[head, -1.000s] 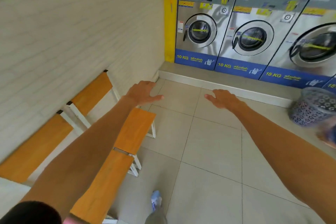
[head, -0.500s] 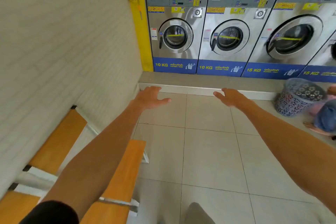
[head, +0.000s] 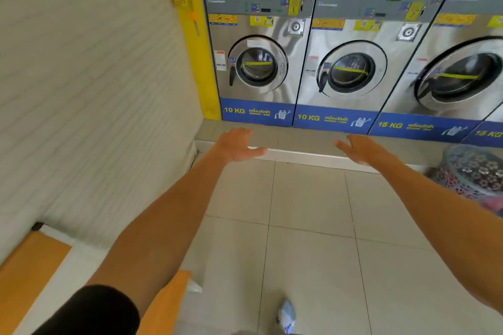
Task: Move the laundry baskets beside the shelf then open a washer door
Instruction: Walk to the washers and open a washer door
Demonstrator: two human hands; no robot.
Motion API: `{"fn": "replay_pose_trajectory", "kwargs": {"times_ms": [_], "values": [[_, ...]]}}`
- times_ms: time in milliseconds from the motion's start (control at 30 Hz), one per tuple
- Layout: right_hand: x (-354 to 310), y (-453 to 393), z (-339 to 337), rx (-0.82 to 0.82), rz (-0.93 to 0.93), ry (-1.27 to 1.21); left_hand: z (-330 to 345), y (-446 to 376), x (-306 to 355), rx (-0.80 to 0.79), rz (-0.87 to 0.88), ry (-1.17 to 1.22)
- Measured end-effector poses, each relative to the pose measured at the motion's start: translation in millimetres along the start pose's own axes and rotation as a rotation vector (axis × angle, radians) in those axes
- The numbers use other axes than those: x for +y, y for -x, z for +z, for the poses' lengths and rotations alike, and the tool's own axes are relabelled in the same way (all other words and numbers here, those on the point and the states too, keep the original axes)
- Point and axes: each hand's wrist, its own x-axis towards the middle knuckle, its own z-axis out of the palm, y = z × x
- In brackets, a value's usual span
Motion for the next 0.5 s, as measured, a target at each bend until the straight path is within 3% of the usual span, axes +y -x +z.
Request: {"fn": "replay_pose_trajectory", "kwargs": {"times_ms": [500], "values": [[52,-271,-59,-0.064,0.079,-0.012,-21,-310,42,0.044,0.105,-0.011]]}}
